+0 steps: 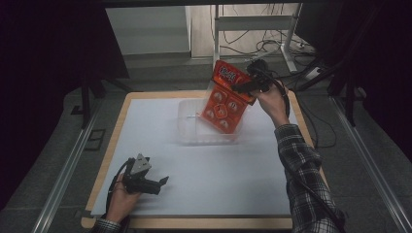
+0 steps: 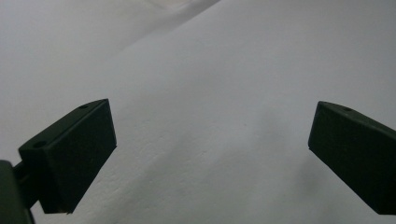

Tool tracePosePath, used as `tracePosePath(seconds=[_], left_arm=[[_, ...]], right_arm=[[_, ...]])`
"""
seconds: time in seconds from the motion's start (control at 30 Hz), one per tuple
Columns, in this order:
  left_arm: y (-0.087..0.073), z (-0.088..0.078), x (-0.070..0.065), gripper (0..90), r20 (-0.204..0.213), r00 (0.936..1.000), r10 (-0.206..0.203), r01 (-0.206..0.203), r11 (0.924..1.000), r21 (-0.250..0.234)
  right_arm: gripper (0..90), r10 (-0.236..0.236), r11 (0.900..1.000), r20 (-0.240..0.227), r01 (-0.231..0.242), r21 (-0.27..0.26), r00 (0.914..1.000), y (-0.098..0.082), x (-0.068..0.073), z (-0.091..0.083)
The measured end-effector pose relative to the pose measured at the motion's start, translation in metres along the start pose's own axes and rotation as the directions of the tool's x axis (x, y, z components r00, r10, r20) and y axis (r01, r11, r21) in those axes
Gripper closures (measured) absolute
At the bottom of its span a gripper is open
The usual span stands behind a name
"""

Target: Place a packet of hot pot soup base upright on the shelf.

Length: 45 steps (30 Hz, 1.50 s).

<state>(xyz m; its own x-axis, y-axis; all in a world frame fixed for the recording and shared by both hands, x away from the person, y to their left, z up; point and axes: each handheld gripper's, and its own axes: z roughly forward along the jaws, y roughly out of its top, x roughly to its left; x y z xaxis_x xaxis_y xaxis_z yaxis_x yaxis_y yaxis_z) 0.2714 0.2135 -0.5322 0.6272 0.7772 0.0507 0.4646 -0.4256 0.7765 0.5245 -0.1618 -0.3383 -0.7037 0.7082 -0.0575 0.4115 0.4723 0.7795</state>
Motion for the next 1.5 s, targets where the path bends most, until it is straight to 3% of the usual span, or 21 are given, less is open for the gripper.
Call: tracePosePath(seconds=[0.93,1.27,1.5], left_arm=[[0.000,0.000,0.000,0.6,-0.002,1.0000,0.001,-0.001,1.0000,0.005],[0.001,-0.001,0.000,0.6,-0.004,1.0000,0.003,-0.003,1.0000,-0.001],[0.001,-0.002,0.000,0.6,0.019,0.9998,-0.011,0.012,0.9997,-0.023]], right_arm=[[15.4,0.004,1.000,0.004,-0.004,-0.024,1.0000,-0.013,0.001,-0.035],[12.7,0.014,0.999,-0.018,-0.015,-0.037,0.9997,-0.026,0.005,-0.044],[10.8,0.028,0.998,-0.036,-0.029,-0.046,0.9990,-0.035,0.009,-0.050]])
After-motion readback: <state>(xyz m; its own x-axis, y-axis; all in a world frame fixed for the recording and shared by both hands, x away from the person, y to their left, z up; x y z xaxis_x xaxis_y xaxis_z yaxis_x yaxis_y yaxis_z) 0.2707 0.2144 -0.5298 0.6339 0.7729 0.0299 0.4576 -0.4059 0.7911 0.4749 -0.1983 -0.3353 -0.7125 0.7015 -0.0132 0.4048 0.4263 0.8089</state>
